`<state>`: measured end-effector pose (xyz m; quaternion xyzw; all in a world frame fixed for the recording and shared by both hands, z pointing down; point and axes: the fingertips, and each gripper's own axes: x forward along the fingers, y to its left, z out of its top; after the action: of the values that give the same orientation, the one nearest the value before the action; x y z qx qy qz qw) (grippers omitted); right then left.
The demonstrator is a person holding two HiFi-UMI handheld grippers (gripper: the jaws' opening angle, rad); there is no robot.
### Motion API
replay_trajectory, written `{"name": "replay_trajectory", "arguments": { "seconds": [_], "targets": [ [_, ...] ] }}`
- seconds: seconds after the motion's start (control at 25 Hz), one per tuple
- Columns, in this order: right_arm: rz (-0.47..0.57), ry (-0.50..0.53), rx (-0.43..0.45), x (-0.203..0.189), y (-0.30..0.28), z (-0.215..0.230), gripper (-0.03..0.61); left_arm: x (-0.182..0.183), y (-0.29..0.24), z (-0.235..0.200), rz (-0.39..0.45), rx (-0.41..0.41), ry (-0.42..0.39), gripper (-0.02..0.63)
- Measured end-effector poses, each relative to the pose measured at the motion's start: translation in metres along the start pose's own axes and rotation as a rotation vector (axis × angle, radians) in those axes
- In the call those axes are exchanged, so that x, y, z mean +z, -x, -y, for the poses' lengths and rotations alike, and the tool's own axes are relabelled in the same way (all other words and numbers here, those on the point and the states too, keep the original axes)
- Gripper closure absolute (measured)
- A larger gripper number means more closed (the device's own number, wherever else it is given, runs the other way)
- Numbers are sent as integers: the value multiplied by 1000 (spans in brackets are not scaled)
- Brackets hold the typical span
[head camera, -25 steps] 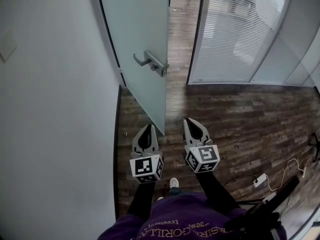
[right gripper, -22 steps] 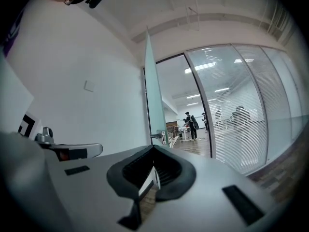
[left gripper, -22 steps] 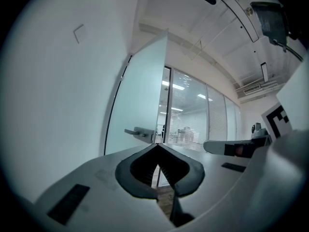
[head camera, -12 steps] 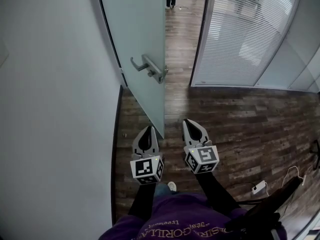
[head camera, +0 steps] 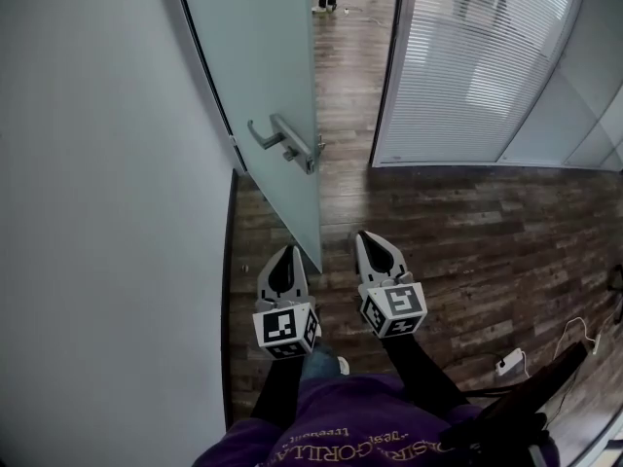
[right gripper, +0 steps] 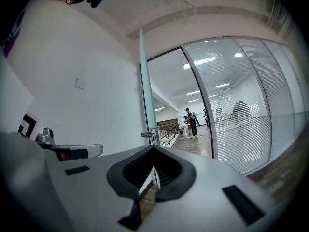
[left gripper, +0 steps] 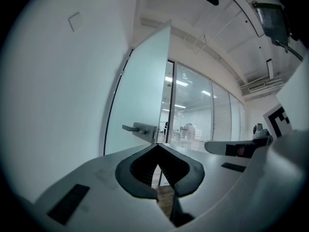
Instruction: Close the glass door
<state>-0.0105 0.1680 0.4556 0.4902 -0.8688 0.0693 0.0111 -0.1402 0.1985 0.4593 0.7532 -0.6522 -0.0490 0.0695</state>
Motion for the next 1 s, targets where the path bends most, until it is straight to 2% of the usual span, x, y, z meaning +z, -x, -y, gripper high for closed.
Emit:
{"name": "replay_trajectory", "arguments": {
  "seconds": [0.4, 0.72, 1.0],
  "targets": [
    [-1, 9, -16, 5, -52, 2, 588, 16, -57, -28, 21, -39, 14, 612],
    [-10, 6, -47, 4, -87, 9, 588, 30, -102, -32, 43, -121, 7, 612],
    [-14, 9, -90, 9, -116, 17, 588, 42, -133, -54, 57, -138, 13, 612]
  ]
}}
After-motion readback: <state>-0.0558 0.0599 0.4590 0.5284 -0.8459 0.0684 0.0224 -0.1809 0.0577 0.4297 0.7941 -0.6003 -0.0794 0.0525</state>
